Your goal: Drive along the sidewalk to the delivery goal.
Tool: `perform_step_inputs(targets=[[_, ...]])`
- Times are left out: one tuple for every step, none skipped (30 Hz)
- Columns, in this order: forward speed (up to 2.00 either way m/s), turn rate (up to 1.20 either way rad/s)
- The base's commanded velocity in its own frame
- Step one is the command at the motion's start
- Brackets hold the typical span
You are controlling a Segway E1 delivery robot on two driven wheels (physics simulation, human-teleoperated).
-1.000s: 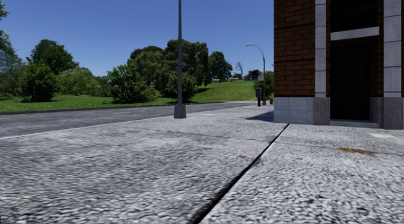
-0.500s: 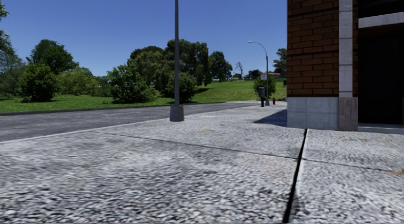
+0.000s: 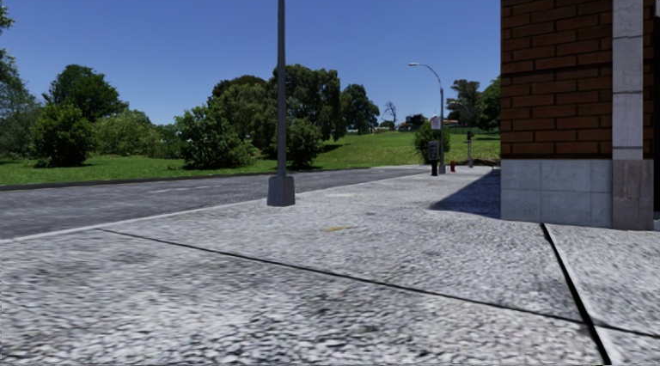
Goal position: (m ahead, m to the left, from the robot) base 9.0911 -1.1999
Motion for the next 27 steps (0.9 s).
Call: perform_step_inputs(targets=[[2.00, 0.00], [2.00, 0.00], [2.00, 0.00], [2.00, 0.00], [2.00, 0.00], [2.00, 0.00], [2.00, 0.00], [2.00, 0.00], [2.00, 0.00], [2.00, 0.00], [2.00, 0.00], [2.00, 0.00], [2.00, 0.00], [2.00, 0.00], [2.00, 0.00], [2.00, 0.00], [2.00, 0.00], [2.00, 0.00], [2.00, 0.00], [2.00, 0.00], [2.00, 0.00], [2.00, 0.00], [2.00, 0.00], [2.00, 0.00], [2.00, 0.00], [2.00, 0.00], [2.00, -0.01]])
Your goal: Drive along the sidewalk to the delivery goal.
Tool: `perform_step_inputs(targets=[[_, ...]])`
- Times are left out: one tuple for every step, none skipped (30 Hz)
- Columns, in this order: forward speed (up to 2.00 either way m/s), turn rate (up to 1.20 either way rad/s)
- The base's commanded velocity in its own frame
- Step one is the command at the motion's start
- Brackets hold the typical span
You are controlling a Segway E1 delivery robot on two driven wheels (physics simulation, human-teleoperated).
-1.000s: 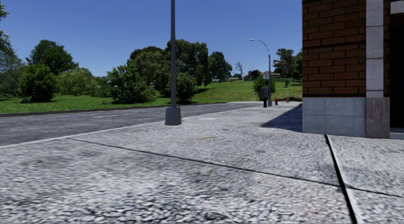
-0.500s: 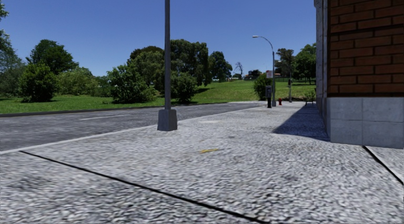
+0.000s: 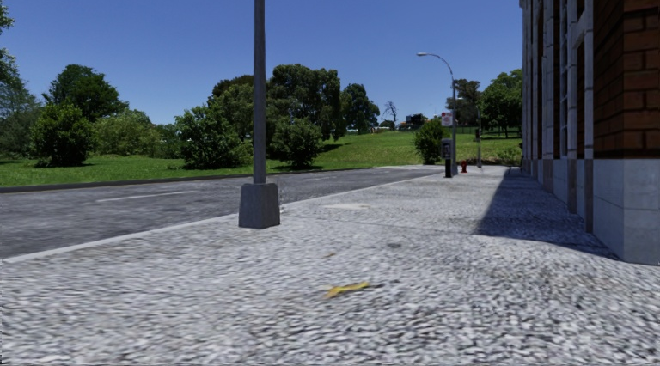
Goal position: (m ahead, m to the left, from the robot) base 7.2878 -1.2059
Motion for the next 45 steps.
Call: perform_step_inputs(targets=[[2.00, -0.22], [2.00, -0.38], [2.00, -0.45], [2.00, -0.55], [2.00, -0.55], [2.00, -0.76], [2.00, -0.87], [2.00, -0.91], [2.00, -0.92], [2.00, -0.92], [2.00, -0.92], [2.00, -0.92], [2.00, -0.88], [2.00, -0.88], [2.00, -0.39], [2.00, -0.12], [2.00, -0.02], [2.00, 0.00], [2.00, 0.00], [2.00, 0.00], [2.00, 0.00], [2.00, 0.00], [2.00, 0.00], [2.00, 0.00], [2.00, 0.00], [2.00, 0.00], [2.00, 0.00], [2.00, 0.00], [2.00, 0.00], [2.00, 0.00], [2.00, 0.00], [2.00, 0.00], [2.00, 0.00], [2.00, 0.00], [2.00, 0.00], [2.00, 0.00], [2.00, 0.00], [2.00, 0.00], [2.00, -0.06], [2.00, -0.29], [2.00, -0.55], [2.00, -0.75], [2.00, -0.75], [2.00, -0.89], [2.00, -0.94]])
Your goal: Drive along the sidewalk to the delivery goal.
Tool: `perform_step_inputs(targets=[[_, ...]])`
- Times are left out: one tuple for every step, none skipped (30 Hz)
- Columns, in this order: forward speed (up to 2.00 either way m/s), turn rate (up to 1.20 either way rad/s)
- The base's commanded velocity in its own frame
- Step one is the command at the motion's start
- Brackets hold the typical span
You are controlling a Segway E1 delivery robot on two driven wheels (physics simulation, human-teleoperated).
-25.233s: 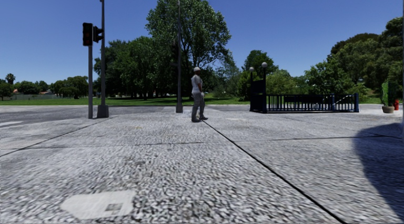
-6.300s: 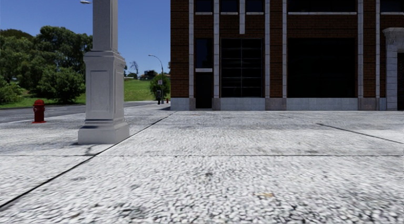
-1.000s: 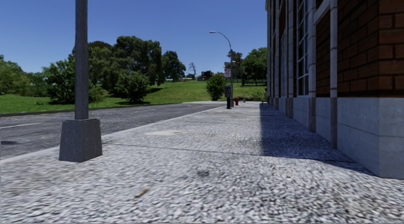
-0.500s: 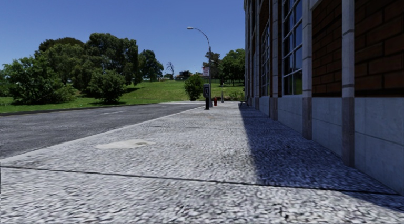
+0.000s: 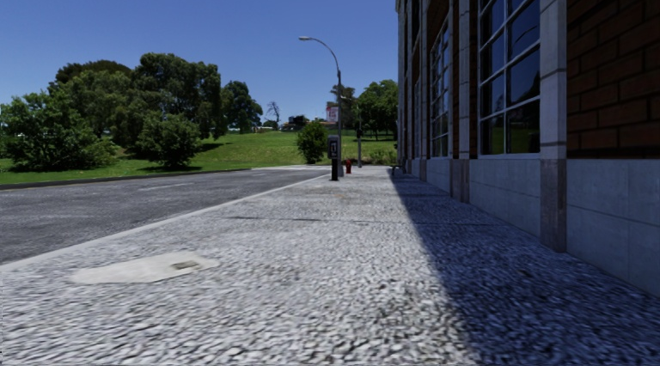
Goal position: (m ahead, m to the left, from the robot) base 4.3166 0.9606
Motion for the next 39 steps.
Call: perform_step_inputs(targets=[[2.00, -0.95], [2.00, -0.23], [2.00, -0.05], [2.00, 0.00], [2.00, 0.00], [2.00, 0.00], [2.00, 0.00], [2.00, 0.00], [2.00, 0.00], [2.00, 0.00], [2.00, 0.00], [2.00, 0.00], [2.00, 0.00], [2.00, 0.00], [2.00, 0.00], [2.00, 0.00], [2.00, 0.00], [2.00, 0.00], [2.00, 0.00], [2.00, 0.00], [2.00, 0.00], [2.00, -0.13], [2.00, -0.53], [2.00, -0.70], [2.00, -0.79], [2.00, -0.82], [2.00, -0.82], [2.00, -0.01], [2.00, 0.00], [2.00, 0.00], [2.00, 0.00], [2.00, 0.00], [2.00, 0.00], [2.00, 0.00], [2.00, 0.00], [2.00, 0.00], [2.00, 0.00], [2.00, 0.00], [2.00, 0.00]])
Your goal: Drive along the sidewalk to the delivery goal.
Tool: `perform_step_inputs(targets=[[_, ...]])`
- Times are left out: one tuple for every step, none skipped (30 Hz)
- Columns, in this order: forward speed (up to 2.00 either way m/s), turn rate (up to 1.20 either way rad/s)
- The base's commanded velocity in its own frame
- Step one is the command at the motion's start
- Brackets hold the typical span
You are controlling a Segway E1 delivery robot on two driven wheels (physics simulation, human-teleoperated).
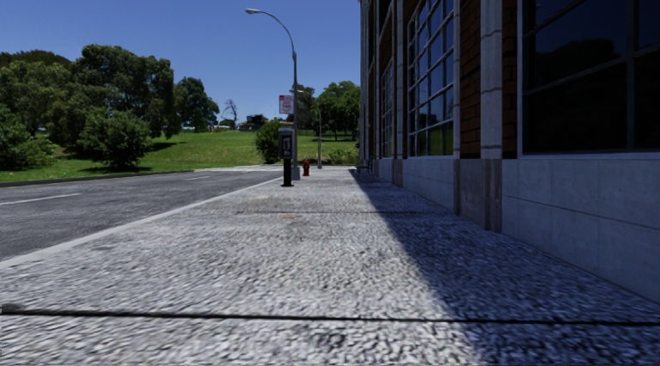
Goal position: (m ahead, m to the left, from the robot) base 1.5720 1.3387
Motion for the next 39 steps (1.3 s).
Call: perform_step_inputs(targets=[[2.00, 0.00], [2.00, 0.00], [2.00, 0.00], [2.00, 0.00], [2.00, 0.00], [2.00, 0.00], [2.00, 0.18], [2.00, 0.38], [2.00, 0.59], [2.00, 0.59], [1.98, 0.68], [1.02, 0.70], [0.96, 0.26], [0.94, 0.08], [0.94, 0.02], [0.94, 0.00], [0.94, 0.00], [0.94, 0.00], [0.94, 0.00], [0.94, 0.00], [0.94, 0.02], [0.94, 0.26], [0.94, 0.50], [0.94, 0.63], [0.94, 0.63], [0.94, 0.67], [0.94, 0.68], [0.94, 0.53], [0.94, 0.12], [0.95, 0.07], [1.03, 0.02], [1.19, 0.00], [1.26, 0.00], [1.29, 0.00], [1.29, 0.00], [1.31, 0.01], [1.31, 0.14], [1.31, 0.44], [1.31, 0.44]])
